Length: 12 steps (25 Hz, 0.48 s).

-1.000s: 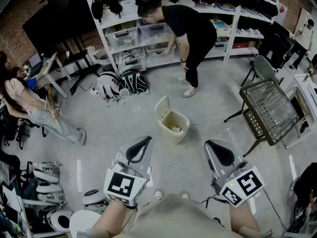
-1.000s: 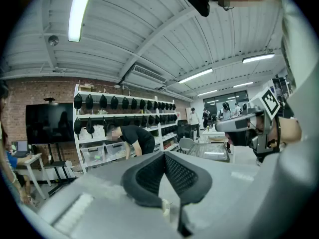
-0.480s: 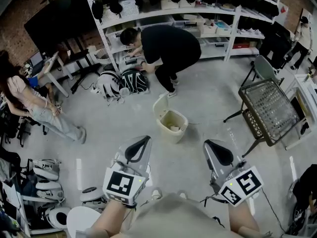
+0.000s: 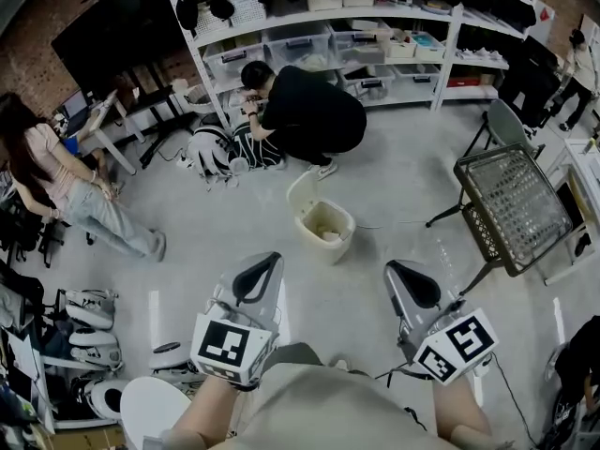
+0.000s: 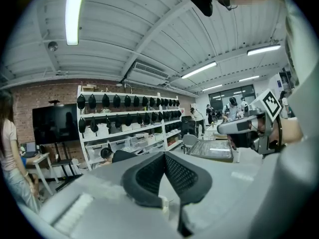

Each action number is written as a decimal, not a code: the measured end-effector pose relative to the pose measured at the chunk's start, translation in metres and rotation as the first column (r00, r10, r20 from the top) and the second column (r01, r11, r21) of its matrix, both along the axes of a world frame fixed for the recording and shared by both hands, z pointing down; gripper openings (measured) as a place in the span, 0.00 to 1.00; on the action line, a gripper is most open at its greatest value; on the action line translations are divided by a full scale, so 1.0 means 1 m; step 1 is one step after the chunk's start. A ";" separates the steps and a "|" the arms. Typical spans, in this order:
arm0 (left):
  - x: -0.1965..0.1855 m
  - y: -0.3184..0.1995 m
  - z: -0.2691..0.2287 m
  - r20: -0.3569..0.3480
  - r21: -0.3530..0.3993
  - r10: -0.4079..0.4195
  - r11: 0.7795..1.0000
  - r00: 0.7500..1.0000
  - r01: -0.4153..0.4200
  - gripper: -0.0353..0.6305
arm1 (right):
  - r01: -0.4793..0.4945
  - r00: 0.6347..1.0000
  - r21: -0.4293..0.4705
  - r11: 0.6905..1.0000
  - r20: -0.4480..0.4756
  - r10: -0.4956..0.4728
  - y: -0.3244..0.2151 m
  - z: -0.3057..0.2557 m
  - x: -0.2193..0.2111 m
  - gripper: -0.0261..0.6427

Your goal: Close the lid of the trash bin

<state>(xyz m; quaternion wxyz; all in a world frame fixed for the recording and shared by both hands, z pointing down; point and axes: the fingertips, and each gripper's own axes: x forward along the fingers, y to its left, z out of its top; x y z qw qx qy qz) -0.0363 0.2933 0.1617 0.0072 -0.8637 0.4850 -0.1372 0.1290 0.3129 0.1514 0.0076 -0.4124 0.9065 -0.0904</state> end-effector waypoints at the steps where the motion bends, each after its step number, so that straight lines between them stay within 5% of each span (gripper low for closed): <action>1: 0.001 -0.001 0.002 0.003 -0.002 -0.005 1.000 1.000 0.005 0.06 | 0.001 1.000 -0.003 1.000 0.001 -0.001 -0.002 0.002 0.001 0.04; 12: -0.008 -0.058 0.023 0.001 -0.005 -0.010 1.000 1.000 0.010 0.06 | -0.025 1.000 -0.032 0.999 -0.006 0.025 -0.061 0.030 0.002 0.04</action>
